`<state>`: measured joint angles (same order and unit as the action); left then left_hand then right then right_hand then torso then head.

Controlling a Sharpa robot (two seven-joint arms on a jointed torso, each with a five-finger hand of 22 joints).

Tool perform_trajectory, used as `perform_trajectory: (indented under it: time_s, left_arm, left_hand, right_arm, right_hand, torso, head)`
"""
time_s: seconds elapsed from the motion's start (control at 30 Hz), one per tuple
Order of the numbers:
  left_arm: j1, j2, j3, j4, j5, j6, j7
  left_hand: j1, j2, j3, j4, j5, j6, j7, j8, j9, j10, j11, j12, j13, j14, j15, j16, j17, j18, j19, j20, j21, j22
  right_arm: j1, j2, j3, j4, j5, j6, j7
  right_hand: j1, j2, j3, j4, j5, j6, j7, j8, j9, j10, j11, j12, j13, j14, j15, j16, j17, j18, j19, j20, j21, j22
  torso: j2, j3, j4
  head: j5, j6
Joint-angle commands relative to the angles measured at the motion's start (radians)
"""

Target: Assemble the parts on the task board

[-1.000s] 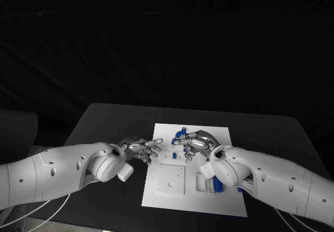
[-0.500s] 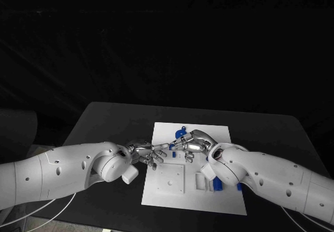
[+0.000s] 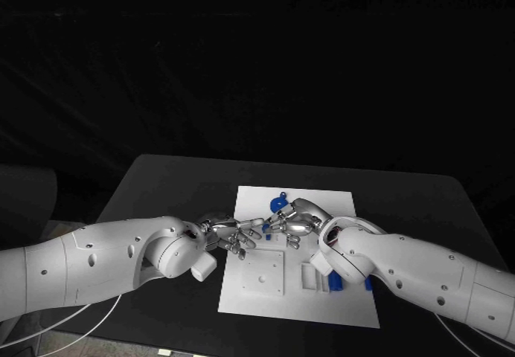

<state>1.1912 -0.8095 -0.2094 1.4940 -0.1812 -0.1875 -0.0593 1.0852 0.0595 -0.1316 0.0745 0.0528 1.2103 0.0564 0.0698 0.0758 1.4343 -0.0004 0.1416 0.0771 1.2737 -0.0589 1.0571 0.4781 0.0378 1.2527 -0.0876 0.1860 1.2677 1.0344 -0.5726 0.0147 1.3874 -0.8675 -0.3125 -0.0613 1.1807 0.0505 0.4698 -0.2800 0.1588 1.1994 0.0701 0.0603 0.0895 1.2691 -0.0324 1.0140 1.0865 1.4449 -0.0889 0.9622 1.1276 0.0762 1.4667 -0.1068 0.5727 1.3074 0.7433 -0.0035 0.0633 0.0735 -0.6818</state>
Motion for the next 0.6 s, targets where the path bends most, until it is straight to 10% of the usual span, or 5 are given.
perform_trajectory:
  time_s: [0.03, 0.6]
  left_arm:
    - [0.001, 0.003, 0.001, 0.003, 0.024, 0.004, 0.021]
    - [0.001, 0.007, 0.001, -0.003, 0.026, -0.007, 0.015]
  left_hand:
    - [0.003, 0.009, 0.0, -0.006, -0.005, -0.001, 0.003, -0.003, -0.002, 0.009, 0.001, 0.0, -0.001, 0.001, -0.006, 0.002, 0.001, -0.016, 0.008, 0.0, -0.004, 0.001]
    - [0.019, 0.021, 0.003, -0.024, -0.004, -0.004, 0.005, -0.003, -0.002, 0.007, 0.001, -0.001, -0.001, 0.002, -0.005, 0.0, 0.0, -0.014, 0.009, 0.002, -0.007, 0.004]
  right_arm:
    - [0.0, 0.002, 0.0, 0.005, -0.057, -0.02, -0.028]
    - [0.0, 0.007, 0.0, 0.016, -0.043, -0.008, -0.025]
  right_hand:
    - [-0.002, -0.005, 0.006, 0.001, -0.006, 0.036, -0.011, 0.004, 0.055, 0.004, -0.004, -0.001, 0.002, 0.005, -0.005, 0.006, 0.0, -0.008, 0.007, -0.007, 0.007, 0.068]
    - [-0.004, -0.008, 0.01, 0.001, -0.007, 0.038, -0.012, 0.004, 0.055, 0.006, -0.004, -0.003, 0.003, 0.006, -0.006, 0.006, 0.001, -0.01, 0.009, -0.008, 0.009, 0.069]
  torso:
    - [0.0, 0.0004, -0.0001]
    - [0.0, 0.0007, -0.0006]
  head:
    - [0.001, -0.001]
    - [0.003, -0.002]
